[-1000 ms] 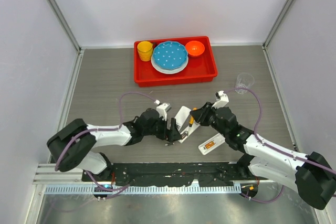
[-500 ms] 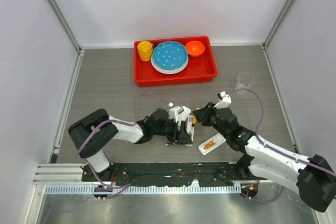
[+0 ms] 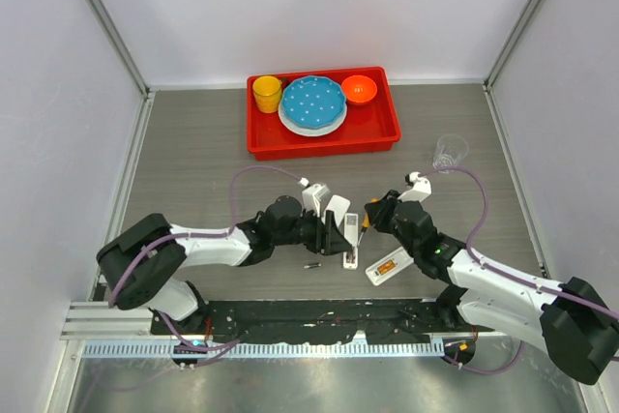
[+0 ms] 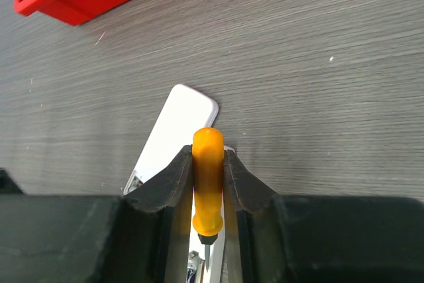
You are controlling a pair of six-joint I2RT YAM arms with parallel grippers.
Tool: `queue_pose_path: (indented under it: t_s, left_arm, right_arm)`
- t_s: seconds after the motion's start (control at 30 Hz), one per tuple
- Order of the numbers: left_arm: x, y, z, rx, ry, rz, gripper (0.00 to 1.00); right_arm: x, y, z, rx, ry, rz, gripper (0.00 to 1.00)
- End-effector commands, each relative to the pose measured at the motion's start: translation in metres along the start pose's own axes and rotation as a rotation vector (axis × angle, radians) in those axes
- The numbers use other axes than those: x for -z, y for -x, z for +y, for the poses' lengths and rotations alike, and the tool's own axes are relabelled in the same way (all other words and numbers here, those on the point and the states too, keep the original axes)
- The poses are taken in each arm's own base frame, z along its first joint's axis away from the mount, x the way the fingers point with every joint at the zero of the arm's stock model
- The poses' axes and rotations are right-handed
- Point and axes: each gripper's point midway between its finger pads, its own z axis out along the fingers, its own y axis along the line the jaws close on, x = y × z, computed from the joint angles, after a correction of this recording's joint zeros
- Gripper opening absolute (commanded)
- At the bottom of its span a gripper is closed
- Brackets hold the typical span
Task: Unload the batteries from the remote control
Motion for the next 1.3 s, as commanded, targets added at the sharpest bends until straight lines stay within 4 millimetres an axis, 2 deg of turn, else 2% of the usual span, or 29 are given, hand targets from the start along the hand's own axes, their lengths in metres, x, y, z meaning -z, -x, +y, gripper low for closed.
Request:
queue_pose_path:
  t_s: [0.0, 0.2, 0.47, 0.67, 0.93, 1.1, 1.27]
  left_arm:
    - [0.011, 0.009, 0.011, -0.032, 0.081, -0.045, 0.51]
    - [0.017, 0.006, 0.021, -0.029, 0.127, -0.045, 0.5]
    - [0.02, 0.008, 0.029, -0.026, 0.152, -0.054, 0.5]
    - [0.02, 0.007, 0.032, -0.023, 0.162, -0.052, 0.5]
    - [0.025, 0.002, 0.04, -0.034, 0.194, -0.033, 0.5]
    - [0.026, -0.001, 0.043, -0.031, 0.2, -0.025, 0.5]
    - [0.022, -0.004, 0.046, -0.018, 0.188, -0.028, 0.5]
  right_arm:
    - [-0.003, 0.024, 0.0, -0.053, -0.022, -0.119, 0.01]
    - [-0.01, 0.007, 0.015, -0.052, 0.032, -0.026, 0.01]
    - [-0.013, -0.01, 0.007, -0.042, 0.009, 0.03, 0.01]
    - [-0.016, -0.019, 0.007, -0.131, 0.016, 0.046, 0.02]
    - [-0.021, -0.02, 0.017, -0.204, 0.056, 0.045, 0.01]
    - [-0.021, -0.009, 0.023, -0.229, 0.07, 0.011, 0.02]
    - [-0.025, 0.001, 0.021, -0.195, 0.042, -0.031, 0.01]
